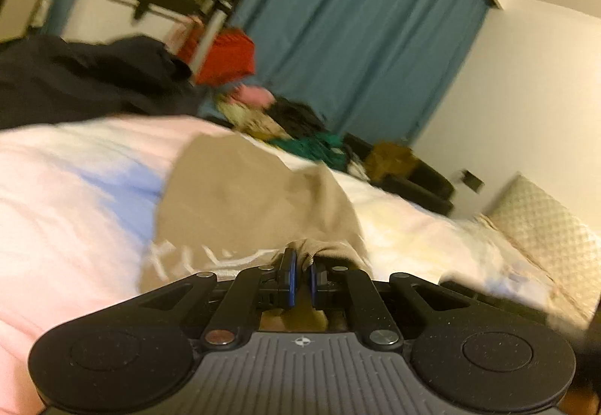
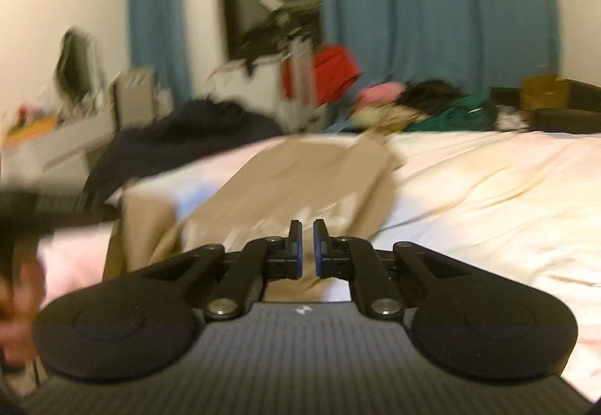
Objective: Fold clothes
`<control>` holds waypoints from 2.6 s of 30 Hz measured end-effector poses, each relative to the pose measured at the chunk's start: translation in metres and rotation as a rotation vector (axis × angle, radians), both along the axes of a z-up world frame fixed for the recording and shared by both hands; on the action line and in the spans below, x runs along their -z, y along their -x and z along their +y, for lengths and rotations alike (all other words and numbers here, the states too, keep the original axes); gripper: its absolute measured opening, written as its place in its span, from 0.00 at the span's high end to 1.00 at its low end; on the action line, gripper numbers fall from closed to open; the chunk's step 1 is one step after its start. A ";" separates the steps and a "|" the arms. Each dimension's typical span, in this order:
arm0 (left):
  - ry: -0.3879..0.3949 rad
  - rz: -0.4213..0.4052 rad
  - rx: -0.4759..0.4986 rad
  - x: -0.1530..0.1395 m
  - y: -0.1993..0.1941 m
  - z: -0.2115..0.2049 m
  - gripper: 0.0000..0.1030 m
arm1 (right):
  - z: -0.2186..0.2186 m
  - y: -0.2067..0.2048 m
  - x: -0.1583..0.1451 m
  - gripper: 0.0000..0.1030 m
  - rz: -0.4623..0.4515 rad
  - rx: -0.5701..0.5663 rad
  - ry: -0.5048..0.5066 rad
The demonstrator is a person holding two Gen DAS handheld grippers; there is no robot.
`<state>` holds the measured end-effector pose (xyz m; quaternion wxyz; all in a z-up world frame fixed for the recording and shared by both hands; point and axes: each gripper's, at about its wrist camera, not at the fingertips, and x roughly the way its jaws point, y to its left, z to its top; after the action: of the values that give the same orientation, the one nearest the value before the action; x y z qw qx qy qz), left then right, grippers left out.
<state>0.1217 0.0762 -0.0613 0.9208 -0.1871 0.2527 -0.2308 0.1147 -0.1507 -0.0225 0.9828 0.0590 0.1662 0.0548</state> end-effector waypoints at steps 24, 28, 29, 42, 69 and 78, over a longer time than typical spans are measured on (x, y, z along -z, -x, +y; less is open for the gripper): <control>0.137 0.036 -0.189 -0.012 -0.003 0.044 0.93 | 0.102 -0.019 0.065 0.20 0.128 -0.276 0.341; 0.114 0.034 -0.180 -0.012 -0.002 0.041 0.93 | 0.089 -0.026 0.061 0.75 0.162 -0.232 0.269; 0.111 0.032 -0.178 -0.012 -0.002 0.041 0.93 | 0.083 -0.024 0.054 0.77 0.151 -0.222 0.234; 0.087 -0.040 0.143 -0.027 0.022 0.009 0.93 | -0.025 0.031 -0.026 0.81 0.045 -0.023 0.031; 0.052 0.215 0.031 0.022 -0.079 0.001 0.86 | 0.066 0.000 0.036 0.43 0.210 -0.128 0.274; 0.071 0.204 0.035 0.005 -0.031 -0.008 0.67 | 0.023 0.000 0.019 0.88 0.156 -0.002 0.038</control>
<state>0.1530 0.0683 -0.0660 0.8790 -0.2375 0.3398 -0.2354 0.1147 -0.1278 -0.0414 0.9678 0.0443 0.2431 0.0481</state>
